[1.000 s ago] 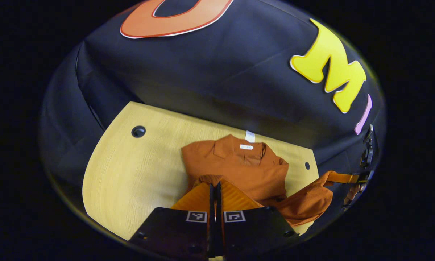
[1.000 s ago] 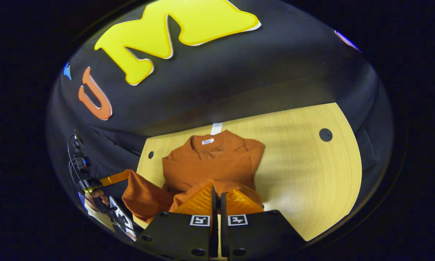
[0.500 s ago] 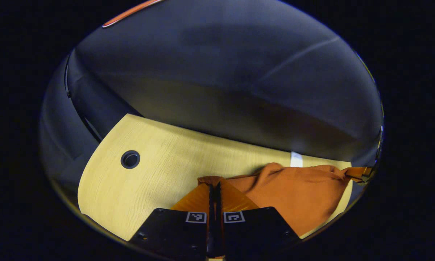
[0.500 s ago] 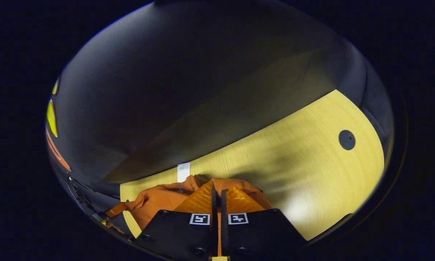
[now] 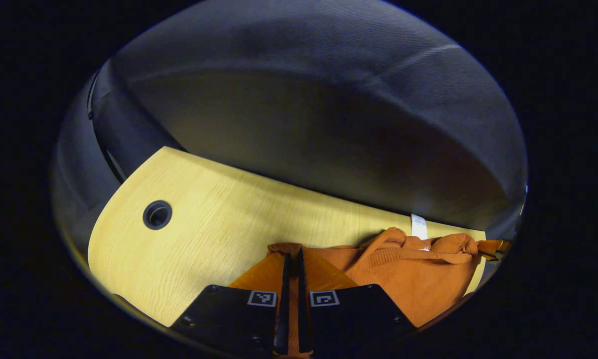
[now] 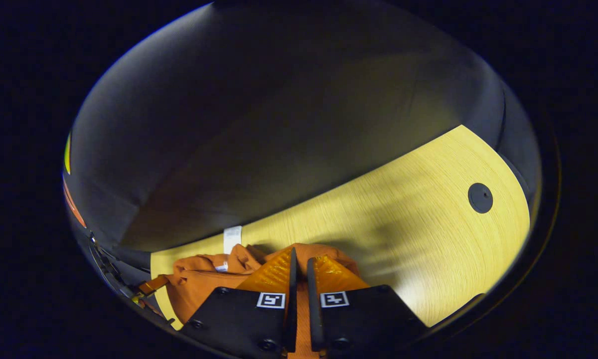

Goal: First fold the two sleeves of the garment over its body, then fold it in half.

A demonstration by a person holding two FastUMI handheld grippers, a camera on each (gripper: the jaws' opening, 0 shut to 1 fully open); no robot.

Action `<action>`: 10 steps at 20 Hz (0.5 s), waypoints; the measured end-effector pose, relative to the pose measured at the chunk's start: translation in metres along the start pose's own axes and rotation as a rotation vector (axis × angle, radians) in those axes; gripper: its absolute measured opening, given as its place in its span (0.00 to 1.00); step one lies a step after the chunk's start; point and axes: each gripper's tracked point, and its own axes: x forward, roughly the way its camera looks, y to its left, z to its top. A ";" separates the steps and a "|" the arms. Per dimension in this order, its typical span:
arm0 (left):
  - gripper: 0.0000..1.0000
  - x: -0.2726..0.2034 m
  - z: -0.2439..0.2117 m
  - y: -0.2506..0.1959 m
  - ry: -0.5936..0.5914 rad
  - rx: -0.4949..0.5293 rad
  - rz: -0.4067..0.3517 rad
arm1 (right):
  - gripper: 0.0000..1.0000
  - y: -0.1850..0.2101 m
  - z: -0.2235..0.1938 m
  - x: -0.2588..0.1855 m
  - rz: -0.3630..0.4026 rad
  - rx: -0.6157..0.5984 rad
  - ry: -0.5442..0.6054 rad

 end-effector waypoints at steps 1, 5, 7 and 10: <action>0.11 -0.003 0.010 -0.007 -0.028 0.010 -0.029 | 0.14 0.001 -0.002 -0.002 -0.006 0.021 0.015; 0.53 -0.015 0.030 -0.033 -0.076 0.069 -0.112 | 0.29 0.011 0.003 -0.010 0.024 0.036 0.008; 0.79 -0.021 0.020 -0.037 -0.029 0.105 -0.120 | 0.31 0.017 0.015 -0.019 0.039 0.048 -0.027; 0.91 -0.046 0.026 -0.036 -0.041 0.041 -0.110 | 0.31 0.015 0.035 -0.038 0.048 0.031 -0.119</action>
